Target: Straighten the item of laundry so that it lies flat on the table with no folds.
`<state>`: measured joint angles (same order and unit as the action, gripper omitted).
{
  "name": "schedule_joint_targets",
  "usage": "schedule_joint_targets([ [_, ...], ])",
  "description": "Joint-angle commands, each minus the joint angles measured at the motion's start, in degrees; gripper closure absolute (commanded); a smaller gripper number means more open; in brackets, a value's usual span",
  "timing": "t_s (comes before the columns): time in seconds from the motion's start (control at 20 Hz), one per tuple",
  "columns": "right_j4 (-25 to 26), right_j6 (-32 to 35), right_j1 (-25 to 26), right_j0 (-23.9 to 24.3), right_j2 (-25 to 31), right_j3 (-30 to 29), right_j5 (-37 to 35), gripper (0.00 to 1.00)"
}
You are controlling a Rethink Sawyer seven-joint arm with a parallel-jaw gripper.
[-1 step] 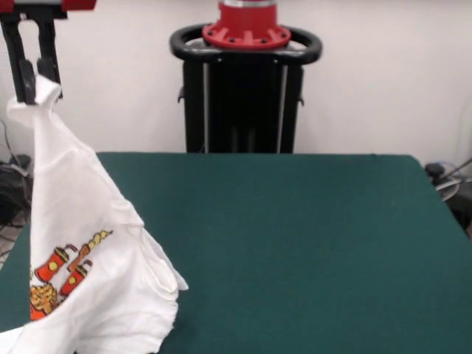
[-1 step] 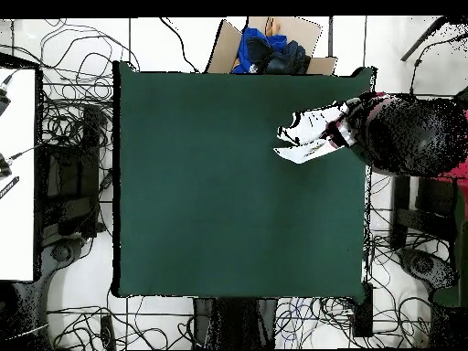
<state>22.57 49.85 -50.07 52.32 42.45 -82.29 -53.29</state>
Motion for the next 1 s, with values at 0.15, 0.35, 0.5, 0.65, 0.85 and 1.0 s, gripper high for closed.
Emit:
schedule_joint_targets([
  [0.15,4.6,-0.1,1.7,-4.4,0.6,-6.5,7.9,1.0],
  [0.35,4.7,2.9,0.9,-5.7,-0.9,-8.8,9.8,1.0],
  [0.5,4.0,4.8,-0.3,-6.5,-1.6,-10.7,10.5,1.0],
  [0.65,3.7,6.9,-1.2,-7.3,-2.4,-12.7,12.2,1.0],
  [0.85,4.5,10.2,-1.4,-9.2,-4.4,-14.6,15.4,1.0],
  [1.0,5.4,12.8,-1.4,-11.2,-6.8,-15.7,17.5,1.0],
])
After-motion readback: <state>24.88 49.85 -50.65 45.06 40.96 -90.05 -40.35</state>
